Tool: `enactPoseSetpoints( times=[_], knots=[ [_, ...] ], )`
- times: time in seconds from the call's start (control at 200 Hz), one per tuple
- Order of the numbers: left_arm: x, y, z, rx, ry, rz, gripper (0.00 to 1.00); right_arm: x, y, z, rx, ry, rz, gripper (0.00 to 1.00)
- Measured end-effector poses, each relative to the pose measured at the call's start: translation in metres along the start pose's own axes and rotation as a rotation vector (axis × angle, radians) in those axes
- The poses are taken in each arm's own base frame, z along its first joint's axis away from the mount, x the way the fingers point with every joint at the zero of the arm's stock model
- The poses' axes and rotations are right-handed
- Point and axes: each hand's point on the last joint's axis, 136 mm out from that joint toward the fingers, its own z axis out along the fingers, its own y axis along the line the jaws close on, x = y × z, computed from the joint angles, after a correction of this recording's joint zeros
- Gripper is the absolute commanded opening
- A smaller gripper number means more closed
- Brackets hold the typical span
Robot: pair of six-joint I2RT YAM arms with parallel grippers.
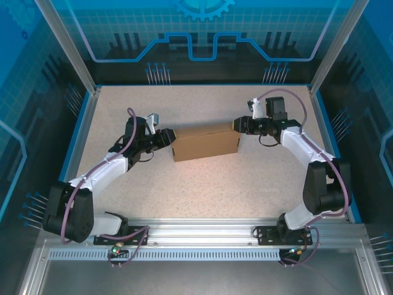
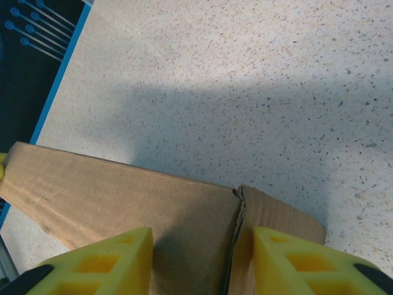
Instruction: Fold the paper box
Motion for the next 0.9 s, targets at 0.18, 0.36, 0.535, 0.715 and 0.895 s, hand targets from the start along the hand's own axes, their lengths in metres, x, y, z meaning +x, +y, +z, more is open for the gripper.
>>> enactPoseSetpoints(
  times=[0.18, 0.36, 0.535, 0.715, 0.895],
  knots=[
    [-0.025, -0.001, 0.016, -0.044, -0.011, -0.005, 0.4, -0.017, -0.003, 0.002, 0.017, -0.053, 0.011, 0.41],
    [-0.074, -0.01, 0.031, -0.084, -0.063, 0.042, 0.39, -0.055, -0.006, 0.014, 0.023, -0.121, -0.002, 0.4],
    [-0.119, -0.015, 0.048, -0.1, -0.129, 0.11, 0.39, -0.088, -0.01, 0.027, 0.031, -0.166, -0.036, 0.39],
    [-0.114, 0.006, 0.068, -0.137, -0.091, 0.123, 0.4, -0.089, -0.023, 0.042, 0.049, -0.147, -0.073, 0.39],
    [-0.101, 0.012, 0.068, -0.122, -0.098, 0.13, 0.43, -0.075, -0.028, 0.045, 0.057, -0.135, -0.105, 0.41]
  ],
)
